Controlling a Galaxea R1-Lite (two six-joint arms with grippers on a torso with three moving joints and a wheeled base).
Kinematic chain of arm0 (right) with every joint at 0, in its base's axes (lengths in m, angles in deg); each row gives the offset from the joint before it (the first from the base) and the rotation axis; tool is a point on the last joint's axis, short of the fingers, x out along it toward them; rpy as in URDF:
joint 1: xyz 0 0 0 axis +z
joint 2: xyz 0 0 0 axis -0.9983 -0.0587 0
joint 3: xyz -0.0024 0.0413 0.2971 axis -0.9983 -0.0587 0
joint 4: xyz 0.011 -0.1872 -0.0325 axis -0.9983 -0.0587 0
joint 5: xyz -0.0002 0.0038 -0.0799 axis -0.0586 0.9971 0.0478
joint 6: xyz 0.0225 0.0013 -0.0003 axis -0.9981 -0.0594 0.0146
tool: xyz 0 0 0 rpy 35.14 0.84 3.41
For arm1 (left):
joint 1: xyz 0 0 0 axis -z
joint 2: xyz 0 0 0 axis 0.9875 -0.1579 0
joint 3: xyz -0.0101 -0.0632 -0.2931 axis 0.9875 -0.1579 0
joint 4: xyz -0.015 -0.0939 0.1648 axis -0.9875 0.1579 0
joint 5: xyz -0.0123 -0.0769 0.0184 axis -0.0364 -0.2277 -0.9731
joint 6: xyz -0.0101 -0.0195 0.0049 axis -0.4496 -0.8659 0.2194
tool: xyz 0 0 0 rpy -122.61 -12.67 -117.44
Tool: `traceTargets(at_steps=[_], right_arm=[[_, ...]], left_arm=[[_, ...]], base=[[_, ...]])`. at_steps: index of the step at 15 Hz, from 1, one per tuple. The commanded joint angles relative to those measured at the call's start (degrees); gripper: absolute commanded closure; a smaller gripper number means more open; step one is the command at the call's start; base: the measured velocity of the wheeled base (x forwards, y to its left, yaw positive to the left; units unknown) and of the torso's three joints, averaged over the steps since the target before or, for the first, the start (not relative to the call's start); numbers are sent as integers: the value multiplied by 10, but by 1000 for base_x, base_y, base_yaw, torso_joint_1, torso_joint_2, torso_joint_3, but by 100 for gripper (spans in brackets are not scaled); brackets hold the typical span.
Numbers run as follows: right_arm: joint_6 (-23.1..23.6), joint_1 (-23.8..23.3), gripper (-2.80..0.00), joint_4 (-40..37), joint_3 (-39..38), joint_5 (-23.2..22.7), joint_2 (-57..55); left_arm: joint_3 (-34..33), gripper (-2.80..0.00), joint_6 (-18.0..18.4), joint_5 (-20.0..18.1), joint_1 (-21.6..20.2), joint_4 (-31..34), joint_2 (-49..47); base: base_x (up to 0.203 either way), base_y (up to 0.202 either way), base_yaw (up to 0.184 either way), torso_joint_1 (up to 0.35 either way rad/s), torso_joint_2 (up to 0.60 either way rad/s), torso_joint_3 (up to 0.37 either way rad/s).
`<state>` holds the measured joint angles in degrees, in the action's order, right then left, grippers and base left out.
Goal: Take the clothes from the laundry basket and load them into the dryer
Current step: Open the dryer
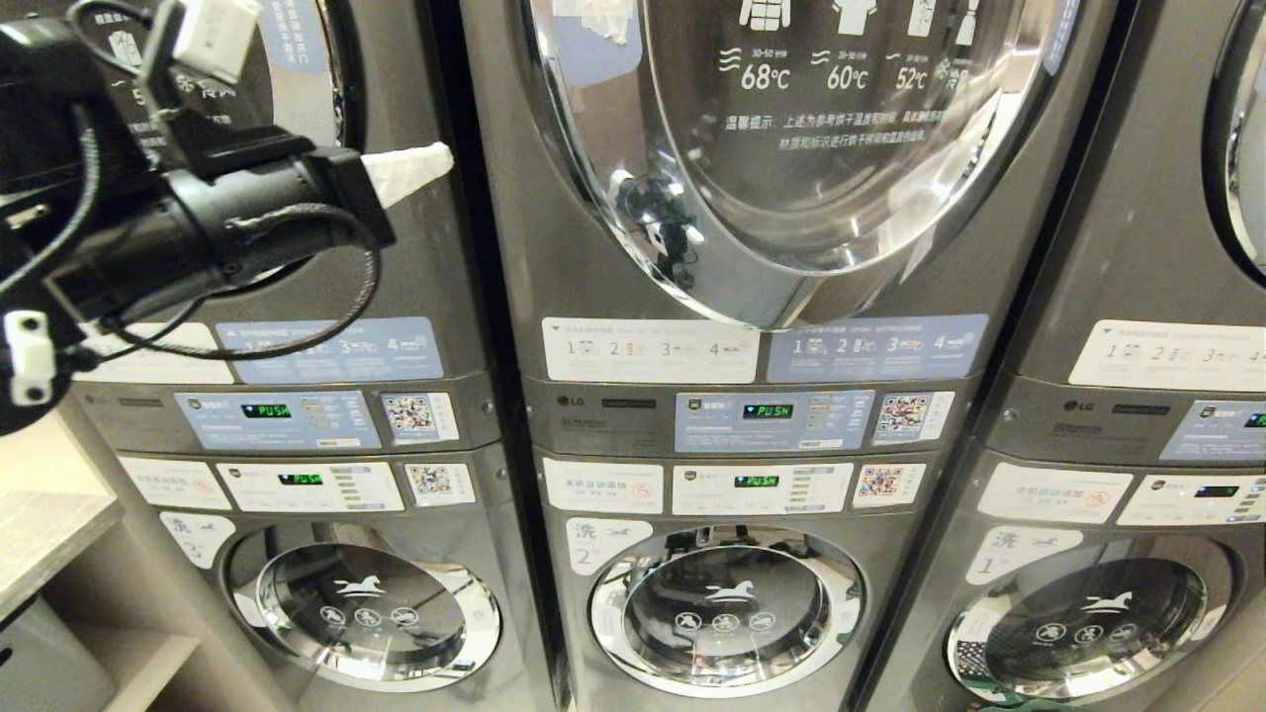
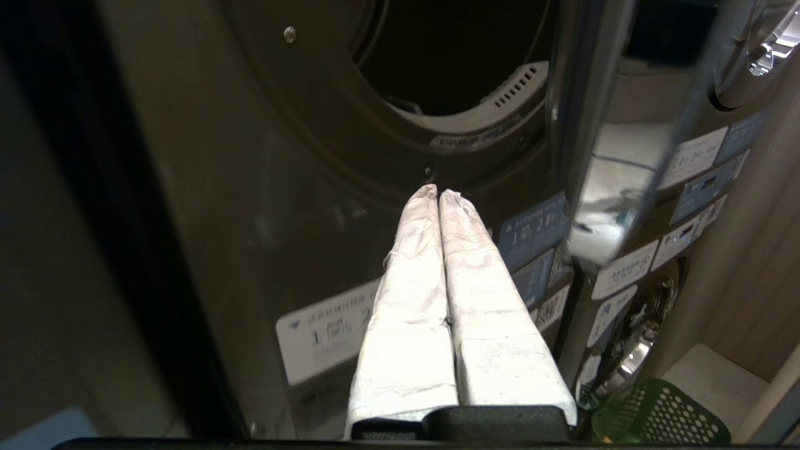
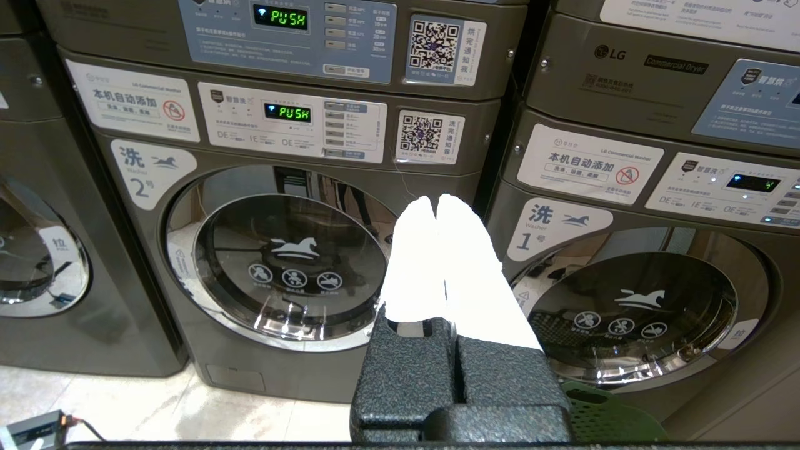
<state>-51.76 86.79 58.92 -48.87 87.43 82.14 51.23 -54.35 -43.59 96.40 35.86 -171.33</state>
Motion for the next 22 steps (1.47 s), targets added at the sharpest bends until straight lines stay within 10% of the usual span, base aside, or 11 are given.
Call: traceTargets(at_steps=[1,13,22], right_arm=[[0,0,0,0,0,0,0],[-1,0,0,1,0,-1,0],[-1,0,0,1,0,-1,0]], left_arm=[[68,0,3,12,45,-6,-91],[136,0,46,19,129,-8,-129],[3,0,44,15,294,-9,-13]], base=[[0,0,0,0,0,0],[0,0,0,0,0,0],[0,0,0,0,0,0]])
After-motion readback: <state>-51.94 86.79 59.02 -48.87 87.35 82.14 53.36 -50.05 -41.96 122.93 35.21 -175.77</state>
